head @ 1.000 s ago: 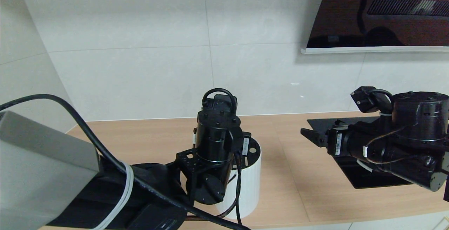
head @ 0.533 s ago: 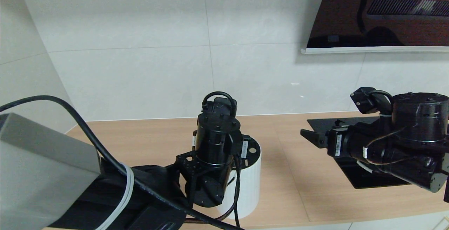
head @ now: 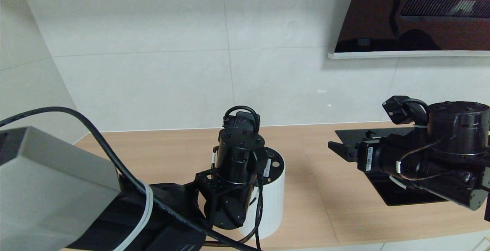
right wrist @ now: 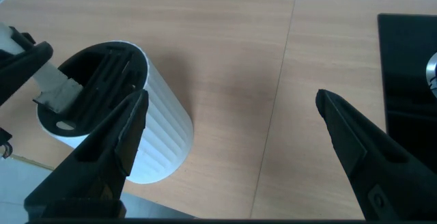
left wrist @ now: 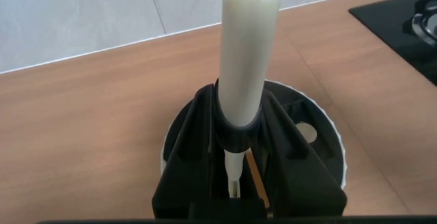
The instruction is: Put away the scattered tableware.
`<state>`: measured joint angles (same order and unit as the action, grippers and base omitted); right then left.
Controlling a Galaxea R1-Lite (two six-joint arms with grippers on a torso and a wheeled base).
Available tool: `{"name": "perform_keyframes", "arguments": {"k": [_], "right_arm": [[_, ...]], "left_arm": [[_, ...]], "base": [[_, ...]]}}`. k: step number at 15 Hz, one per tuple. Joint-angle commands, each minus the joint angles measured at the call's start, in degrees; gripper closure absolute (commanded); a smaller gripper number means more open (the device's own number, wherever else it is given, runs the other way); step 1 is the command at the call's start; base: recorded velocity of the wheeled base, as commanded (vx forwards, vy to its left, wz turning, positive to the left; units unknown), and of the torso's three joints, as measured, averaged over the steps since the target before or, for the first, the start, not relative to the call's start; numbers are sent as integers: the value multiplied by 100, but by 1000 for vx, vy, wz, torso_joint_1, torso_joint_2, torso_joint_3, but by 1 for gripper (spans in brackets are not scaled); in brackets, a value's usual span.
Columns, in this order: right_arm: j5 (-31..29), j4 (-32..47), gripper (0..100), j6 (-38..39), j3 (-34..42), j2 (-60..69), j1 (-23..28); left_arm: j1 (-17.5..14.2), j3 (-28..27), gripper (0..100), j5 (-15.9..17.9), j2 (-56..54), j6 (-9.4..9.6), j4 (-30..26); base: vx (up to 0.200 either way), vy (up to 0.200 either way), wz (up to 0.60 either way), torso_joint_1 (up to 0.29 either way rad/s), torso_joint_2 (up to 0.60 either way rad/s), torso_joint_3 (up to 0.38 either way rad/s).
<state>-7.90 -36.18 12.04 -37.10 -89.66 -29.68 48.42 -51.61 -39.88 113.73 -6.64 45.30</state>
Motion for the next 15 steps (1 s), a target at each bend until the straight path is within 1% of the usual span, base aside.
{"name": "perform_keyframes", "arguments": {"k": [1,4,5,12,13,15], "right_arm": [[-1,-3,0,0,1,1,-2],[-1,-3,0,0,1,1,-2],[8,-3,0,0,1,1,-2],[-1,-3,0,0,1,1,-2],[-1,-3,0,8,1,1,-2],[-1,-12,0,8,1,63,-2]], "left_arm": [[1,2,100,-3,53,-4,-4],[1,-6,100,-3,36,-4,5],[1,-6,0,-3,36,-4,5],[1,-15,0,-3,-70,-12,49],[1,-6,0,-3,-246,-12,67],[-52,134,0,94,-1151,-4,49]], "base": [[0,0,0,0,0,0],[0,0,0,0,0,0],[0,0,0,0,0,0],[0,0,0,0,0,0],[0,0,0,0,0,0],[0,0,0,0,0,0]]}}
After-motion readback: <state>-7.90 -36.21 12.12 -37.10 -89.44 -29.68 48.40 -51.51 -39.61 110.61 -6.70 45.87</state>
